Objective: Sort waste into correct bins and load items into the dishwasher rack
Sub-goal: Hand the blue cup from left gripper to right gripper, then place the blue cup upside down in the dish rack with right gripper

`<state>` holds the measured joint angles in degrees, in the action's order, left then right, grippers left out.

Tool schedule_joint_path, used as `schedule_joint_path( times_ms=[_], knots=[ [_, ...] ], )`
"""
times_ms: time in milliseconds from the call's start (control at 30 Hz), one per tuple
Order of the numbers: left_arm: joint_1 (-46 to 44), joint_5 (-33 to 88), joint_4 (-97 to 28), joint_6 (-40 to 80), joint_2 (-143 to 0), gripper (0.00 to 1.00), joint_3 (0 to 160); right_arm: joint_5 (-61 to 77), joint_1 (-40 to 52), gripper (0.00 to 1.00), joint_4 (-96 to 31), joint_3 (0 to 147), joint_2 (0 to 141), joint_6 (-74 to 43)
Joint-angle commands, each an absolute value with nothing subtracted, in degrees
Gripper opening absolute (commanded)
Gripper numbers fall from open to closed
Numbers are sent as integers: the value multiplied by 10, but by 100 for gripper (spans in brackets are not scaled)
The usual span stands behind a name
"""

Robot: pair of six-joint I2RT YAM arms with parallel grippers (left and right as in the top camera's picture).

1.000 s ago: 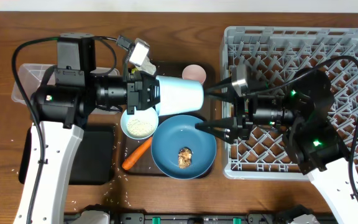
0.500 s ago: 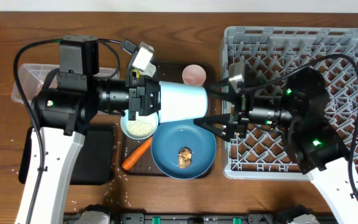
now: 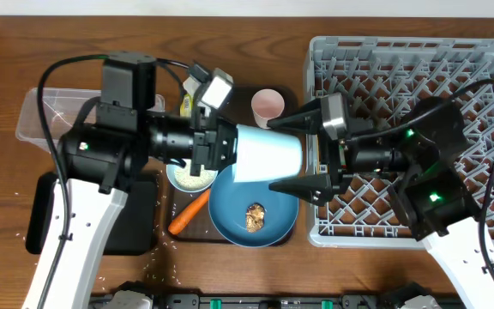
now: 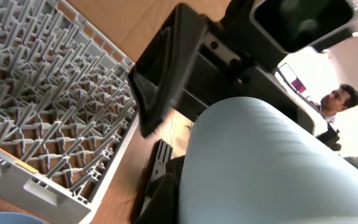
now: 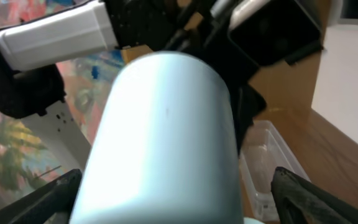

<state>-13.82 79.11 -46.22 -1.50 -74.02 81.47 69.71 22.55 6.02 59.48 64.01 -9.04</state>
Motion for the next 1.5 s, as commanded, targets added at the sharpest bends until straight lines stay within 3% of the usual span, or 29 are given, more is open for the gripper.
schedule_joint_path(
  times_ms=[0,167,233,333,367,433,533,633,733,933,1233,1467],
  knots=[
    [-147,773,-462,-15,-734,6,820,703,239,79,67,602,641,-94],
    [-147,772,-462,-15,-734,6,820,703,240,60,67,602,640,-110],
    [-147,764,-459,-15,-734,7,820,703,240,58,66,602,640,-121],
    [-146,717,-458,-15,-734,39,820,702,238,52,58,602,640,-122],
    [-144,695,-458,-15,-734,45,820,696,236,47,51,602,640,-122],
    [-137,660,-458,-14,-734,50,820,664,226,44,19,602,640,-122],
    [-117,628,-458,-14,-734,68,820,625,202,47,-35,602,640,-122],
    [-89,618,-458,-12,-734,78,820,595,166,53,-86,602,639,-121],
    [-55,619,-463,-12,-733,81,820,569,107,48,-145,602,639,-111],
    [-13,619,-474,13,-732,83,820,557,-62,52,-278,602,639,-69],
    [-9,618,-486,11,-732,83,820,377,-350,53,-475,609,639,-66],
    [-9,618,-487,11,-732,83,820,177,-441,54,-554,610,639,-148]
  ],
)
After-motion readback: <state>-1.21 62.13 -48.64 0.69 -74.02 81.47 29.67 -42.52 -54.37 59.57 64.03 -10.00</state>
